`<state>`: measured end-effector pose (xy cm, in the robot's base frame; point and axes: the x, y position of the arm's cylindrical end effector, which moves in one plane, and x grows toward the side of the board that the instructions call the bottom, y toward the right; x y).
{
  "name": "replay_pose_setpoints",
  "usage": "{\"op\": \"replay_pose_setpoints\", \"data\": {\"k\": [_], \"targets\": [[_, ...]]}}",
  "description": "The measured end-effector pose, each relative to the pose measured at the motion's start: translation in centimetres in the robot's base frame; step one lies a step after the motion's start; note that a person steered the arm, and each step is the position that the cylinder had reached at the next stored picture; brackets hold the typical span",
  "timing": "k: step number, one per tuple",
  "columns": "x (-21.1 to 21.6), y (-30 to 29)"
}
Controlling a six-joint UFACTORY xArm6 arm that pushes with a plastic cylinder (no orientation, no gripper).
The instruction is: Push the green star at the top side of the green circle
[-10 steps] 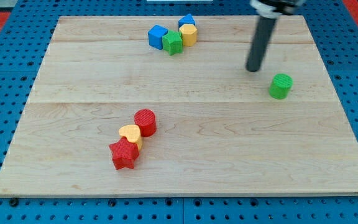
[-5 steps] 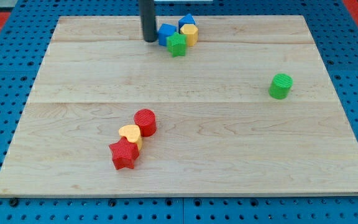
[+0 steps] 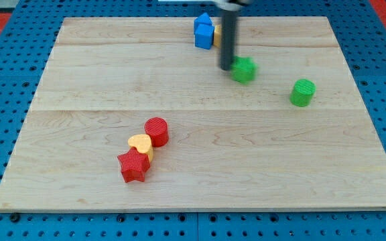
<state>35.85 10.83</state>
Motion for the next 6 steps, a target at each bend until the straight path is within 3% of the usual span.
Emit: {"op": "replay_pose_setpoints", "data": {"k": [1, 2, 3, 4, 6], "targets": [[0.6, 8.0], [0.2, 2.8], [-0.8, 1.1], [-3.1, 2.6], [-3.8, 2.2]]}}
